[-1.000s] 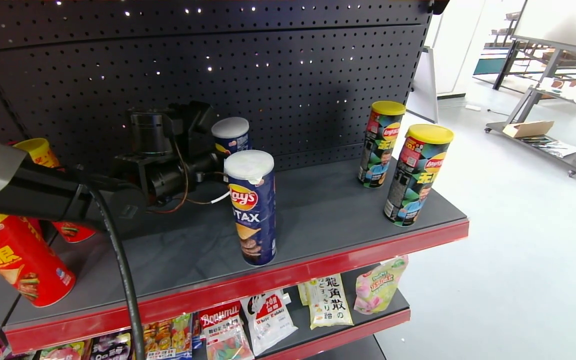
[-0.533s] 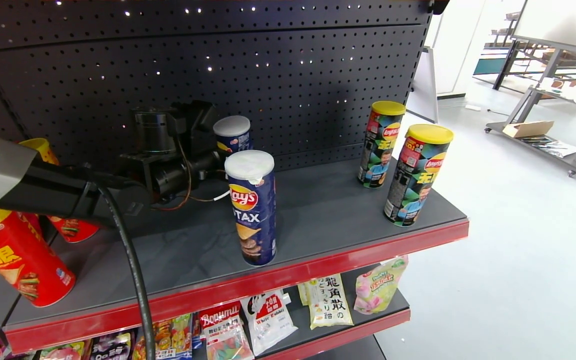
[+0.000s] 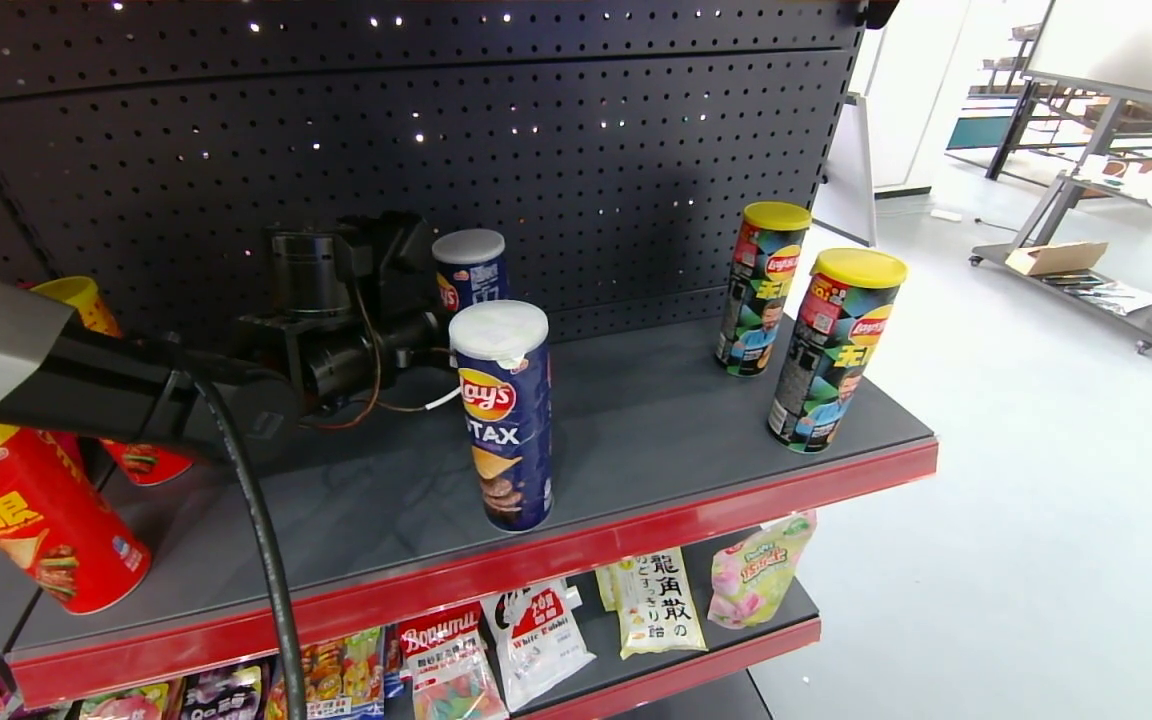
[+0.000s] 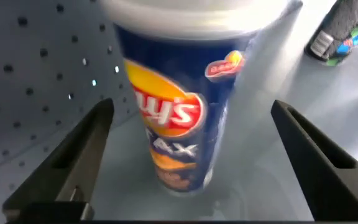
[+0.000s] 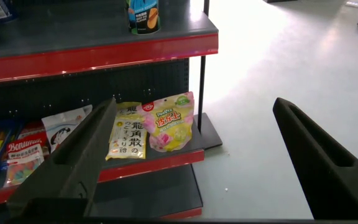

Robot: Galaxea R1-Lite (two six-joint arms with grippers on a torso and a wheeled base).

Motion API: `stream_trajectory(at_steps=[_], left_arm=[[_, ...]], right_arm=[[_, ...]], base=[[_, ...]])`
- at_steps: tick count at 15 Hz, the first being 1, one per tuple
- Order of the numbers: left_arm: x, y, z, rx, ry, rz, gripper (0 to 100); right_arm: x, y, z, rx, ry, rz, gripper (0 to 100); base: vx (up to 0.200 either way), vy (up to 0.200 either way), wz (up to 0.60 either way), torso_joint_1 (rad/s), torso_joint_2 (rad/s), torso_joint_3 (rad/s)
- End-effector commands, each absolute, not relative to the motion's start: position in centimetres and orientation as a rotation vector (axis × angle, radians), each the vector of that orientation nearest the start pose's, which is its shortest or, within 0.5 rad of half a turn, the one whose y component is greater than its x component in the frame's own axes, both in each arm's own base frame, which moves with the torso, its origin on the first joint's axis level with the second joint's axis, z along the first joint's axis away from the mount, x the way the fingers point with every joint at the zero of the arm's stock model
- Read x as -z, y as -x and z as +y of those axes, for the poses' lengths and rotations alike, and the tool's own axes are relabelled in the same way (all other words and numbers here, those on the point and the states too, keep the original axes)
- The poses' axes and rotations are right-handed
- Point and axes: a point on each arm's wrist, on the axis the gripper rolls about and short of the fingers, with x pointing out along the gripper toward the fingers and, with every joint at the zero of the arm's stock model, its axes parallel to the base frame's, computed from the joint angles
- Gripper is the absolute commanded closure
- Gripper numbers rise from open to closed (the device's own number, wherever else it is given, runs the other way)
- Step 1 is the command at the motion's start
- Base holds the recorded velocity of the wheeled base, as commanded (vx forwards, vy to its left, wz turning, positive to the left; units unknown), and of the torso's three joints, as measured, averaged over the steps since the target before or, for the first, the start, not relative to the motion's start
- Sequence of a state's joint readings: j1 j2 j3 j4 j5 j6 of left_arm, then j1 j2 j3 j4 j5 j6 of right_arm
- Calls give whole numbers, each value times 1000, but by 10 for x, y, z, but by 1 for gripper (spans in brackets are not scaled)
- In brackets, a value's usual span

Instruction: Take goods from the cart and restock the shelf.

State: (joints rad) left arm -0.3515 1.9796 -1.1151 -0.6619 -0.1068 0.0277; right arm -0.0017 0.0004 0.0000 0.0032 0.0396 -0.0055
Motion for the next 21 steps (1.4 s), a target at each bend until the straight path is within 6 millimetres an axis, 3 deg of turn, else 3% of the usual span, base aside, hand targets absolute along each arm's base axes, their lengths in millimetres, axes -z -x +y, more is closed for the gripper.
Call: stream_trajectory(at_steps=[1,7,9,11,14,15,16,18,19,21], left_arm=[[-175,-354,-132,460,-51,200,0],[-176,-297,-97,414,-54,265,0],[-188,-247,-76,323,-79,240,0],[-184,-162,-49,286,-108,324,0],[-192,-89,-25,293,-82,231,0],[-195,-54,-15,295,-81,215,0],[-195,-45,-13,296,-79,215,0],[-176,20,5,293,-77,200,0],[-161,40,10,292,-75,180,0],[-138,53,15,262,-70,138,0]], right_arm=[[-75,23,1,-38,6,3,0],[-75,23,1,-38,5,3,0],[-75,23,1,-38,6,3,0],[-75,23,1,-38,6,3,0],[-75,23,1,-40,6,3,0],[-75,23,1,-38,6,3,0],[-75,23,1,-40,6,3,0],[-75,23,1,-40,6,3,0],[-75,23,1,-38,6,3,0],[-75,23,1,-38,6,3,0]], base=[[0,0,0,0,0,0],[0,0,0,0,0,0],[0,0,0,0,0,0],[0,0,0,0,0,0],[0,0,0,0,0,0],[0,0,0,0,0,0],[0,0,0,0,0,0],[0,0,0,0,0,0],[0,0,0,0,0,0],[0,0,0,0,0,0]])
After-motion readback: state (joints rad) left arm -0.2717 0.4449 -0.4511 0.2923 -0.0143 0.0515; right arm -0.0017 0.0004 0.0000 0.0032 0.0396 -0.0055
